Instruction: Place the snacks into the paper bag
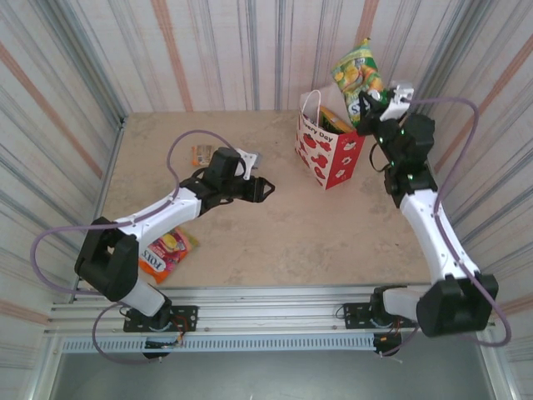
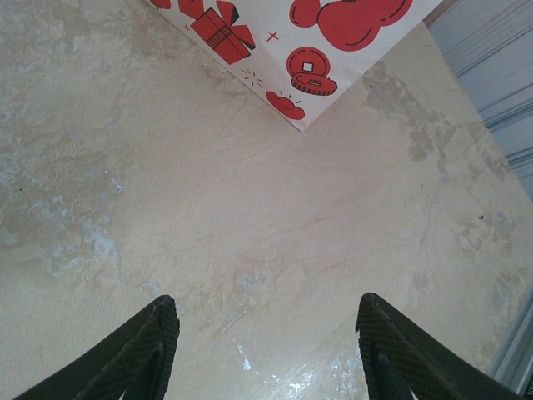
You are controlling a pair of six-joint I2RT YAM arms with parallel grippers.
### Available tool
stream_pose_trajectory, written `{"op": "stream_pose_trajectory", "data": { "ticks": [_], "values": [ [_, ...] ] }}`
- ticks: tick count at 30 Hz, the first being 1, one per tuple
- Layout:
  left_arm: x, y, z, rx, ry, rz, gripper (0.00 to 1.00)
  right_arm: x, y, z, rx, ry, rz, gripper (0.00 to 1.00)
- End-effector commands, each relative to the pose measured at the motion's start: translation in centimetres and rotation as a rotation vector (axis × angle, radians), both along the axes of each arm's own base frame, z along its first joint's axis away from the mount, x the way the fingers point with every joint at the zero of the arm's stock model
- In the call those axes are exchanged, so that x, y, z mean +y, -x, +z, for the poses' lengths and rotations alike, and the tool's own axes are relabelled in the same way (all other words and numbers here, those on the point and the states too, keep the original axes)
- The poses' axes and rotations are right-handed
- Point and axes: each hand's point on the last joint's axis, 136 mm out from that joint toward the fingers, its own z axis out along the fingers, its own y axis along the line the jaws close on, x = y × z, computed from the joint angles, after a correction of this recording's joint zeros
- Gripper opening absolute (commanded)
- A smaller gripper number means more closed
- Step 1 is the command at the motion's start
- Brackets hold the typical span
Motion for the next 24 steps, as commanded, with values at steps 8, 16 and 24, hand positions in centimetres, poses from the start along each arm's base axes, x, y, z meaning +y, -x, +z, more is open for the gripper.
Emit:
{"op": "stream_pose_trajectory", "data": {
  "ticks": [8,16,24],
  "values": [
    [0.4,-1.7,1.9,-0.040,0.019,0.013,0.61,0.6,-7.1,-3.9,0.118,0.098,0.013,0.02],
    [0.7,-1.9,2.0,-0.045,0.017,0.018,0.61,1.0,-9.0,-7.0,0.180,0.119,0.014,0.05],
    [1.1,-1.8,2.2,-0.039,0.003,0.023,0.61,0.3,-8.0,-6.8,0.194,0.126,-0.021,0.44]
  ]
}}
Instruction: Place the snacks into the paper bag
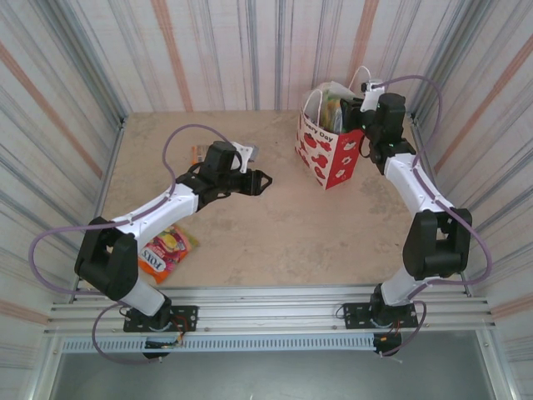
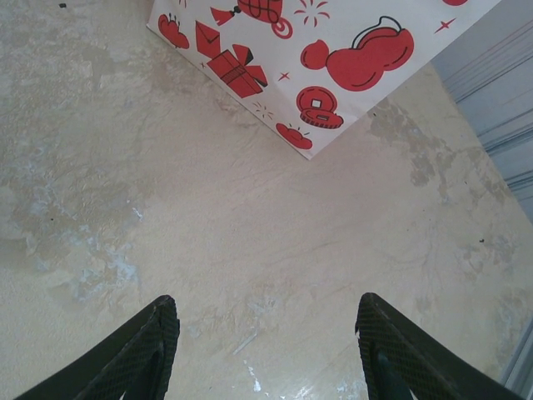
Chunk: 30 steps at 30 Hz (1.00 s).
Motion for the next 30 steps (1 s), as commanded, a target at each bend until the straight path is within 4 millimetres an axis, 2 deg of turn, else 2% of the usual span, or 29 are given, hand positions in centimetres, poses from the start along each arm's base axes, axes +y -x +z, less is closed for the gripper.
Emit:
{"op": "stream_pose_trajectory", "data": {
  "ticks": [1,6,9,12,18,23,30],
  "values": [
    [0.4,-0.2,1.1,-0.014,-0.009,-0.002,0.61,-0.1,1.5,4.0,-0.090,0.020,-0.011,0.44],
    [1.1,0.5,1.6,0.013,-0.011,0.016,0.61,0.5,5.1,4.9,-0.092,0.045,0.000,0.46],
    [1.8,1.2,1.6,0.057,-0.024,0.039,0.61,2.0,8.1,4.5,-0.063,0.062,0.040,0.47],
    [2.9,2.0,1.2,0.129,-0.052,0.083,0.61,4.6,11.5,3.2,-0.011,0.060,0.107,0.49],
    [6.7,3.3,-0.2,0.266,-0.095,0.208,0.61,10.2,17.8,-1.0,0.122,0.028,0.216,0.50],
    [11.0,1.7,-0.9,0.337,0.013,0.349,0.60,14.3,21.4,-4.3,0.184,-0.021,0.268,0.51],
    [16.7,-1.7,-3.0,0.373,0.035,0.514,0.57,20.0,23.6,-8.2,0.260,-0.054,0.355,0.51]
  ]
}}
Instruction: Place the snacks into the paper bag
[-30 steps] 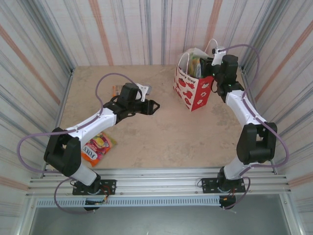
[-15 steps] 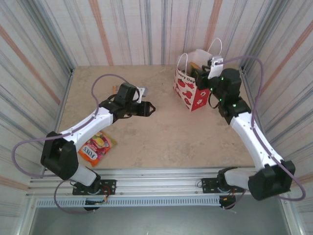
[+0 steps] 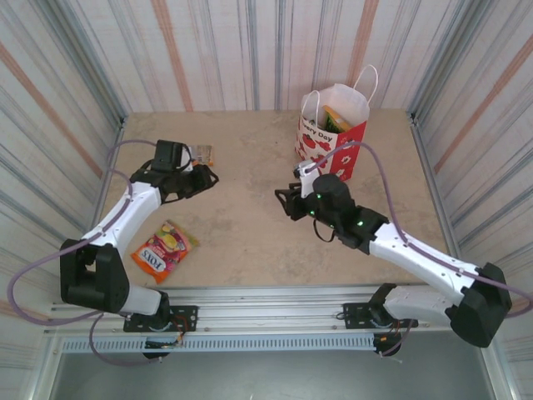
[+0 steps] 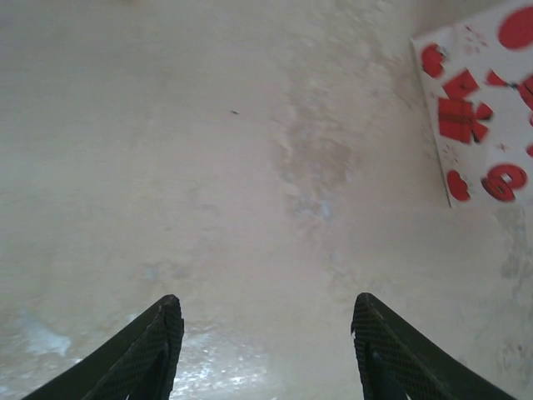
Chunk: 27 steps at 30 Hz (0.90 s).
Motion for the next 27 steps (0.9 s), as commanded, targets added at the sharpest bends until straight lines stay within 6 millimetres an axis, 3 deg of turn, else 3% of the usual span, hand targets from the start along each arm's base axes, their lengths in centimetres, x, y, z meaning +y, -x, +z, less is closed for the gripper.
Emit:
{"op": "stream_pose_trajectory", "data": {
  "ticks": [1,7,12,20,27],
  "values": [
    [1.4,-1.2,-1.0,0.035,0.021,0.042,0.56,1.8,-0.3,-0.5,0.026,-0.068,-0.036,0.51],
    [4.7,-4.4,-3.6,0.079,-0.009,0.123,0.55,5.1,0.0,-1.7,0.055,-0.070,0.025,0.51],
    [5.6,-7.1,-5.8,0.130,0.035,0.165,0.54,6.5,0.0,-2.4,0.075,-0.059,0.058,0.51],
    [6.1,-11.6,-9.1,0.159,0.077,0.331,0.49,6.3,-0.7,-3.1,0.054,-0.024,0.044,0.51],
    [6.0,-15.0,-9.9,0.099,0.146,0.476,0.48,4.7,-1.5,-3.6,0.061,-0.008,0.005,0.51]
  ]
}}
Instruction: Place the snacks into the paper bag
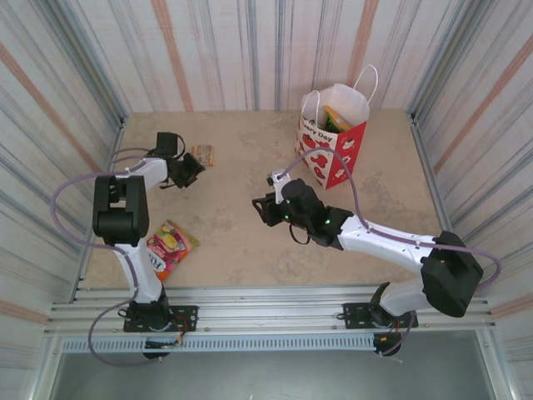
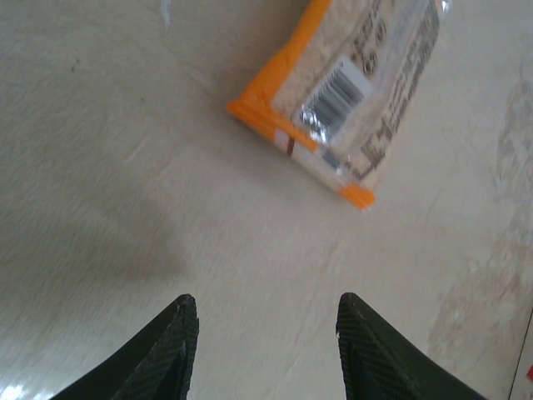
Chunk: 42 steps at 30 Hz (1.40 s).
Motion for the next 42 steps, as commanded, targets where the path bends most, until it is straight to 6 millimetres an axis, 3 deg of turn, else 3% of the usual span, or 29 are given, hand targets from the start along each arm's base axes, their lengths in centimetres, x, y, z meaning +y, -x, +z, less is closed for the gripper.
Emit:
{"op": "stream_pose_trajectory", "data": {
  "ticks": [1,15,18,23,29,30,36,42],
  "values": [
    [0.0,-3.2,1.3,-0.087,0.014,0.113,0.48,-0.9,-1.1,1.0,-0.025,-0.006,-0.040,0.51],
    [0.0,-5.4,-0.4,-0.099,0.027,0.214,0.40,-3.4,-2.4,0.4,-0.003,-0.001,-0.082,0.51],
    [0.1,-5.4,-1.8,-0.074,0.018,0.217,0.30,-3.7,-2.5,0.5,-0.005,-0.001,-0.087,0.51],
    [0.1,-5.4,-1.9,-0.080,0.005,0.206,0.07,-4.2,-2.6,0.4,-0.004,0.003,-0.094,0.50],
    [-0.1,-5.0,-1.4,-0.087,-0.016,0.175,0.00,-4.9,-2.6,0.8,-0.017,-0.001,-0.111,0.50],
    [-0.3,-5.1,0.3,-0.116,-0.015,0.162,0.00,-5.0,-2.6,0.8,-0.019,0.000,-0.114,0.50],
    [-1.7,-3.4,2.9,-0.141,-0.030,0.062,0.00,-6.0,-2.4,1.4,-0.045,0.012,-0.129,0.50],
    [-3.5,-0.4,5.6,-0.158,-0.030,-0.060,0.00,-6.8,-1.8,1.6,-0.057,0.018,-0.130,0.50]
  ]
}}
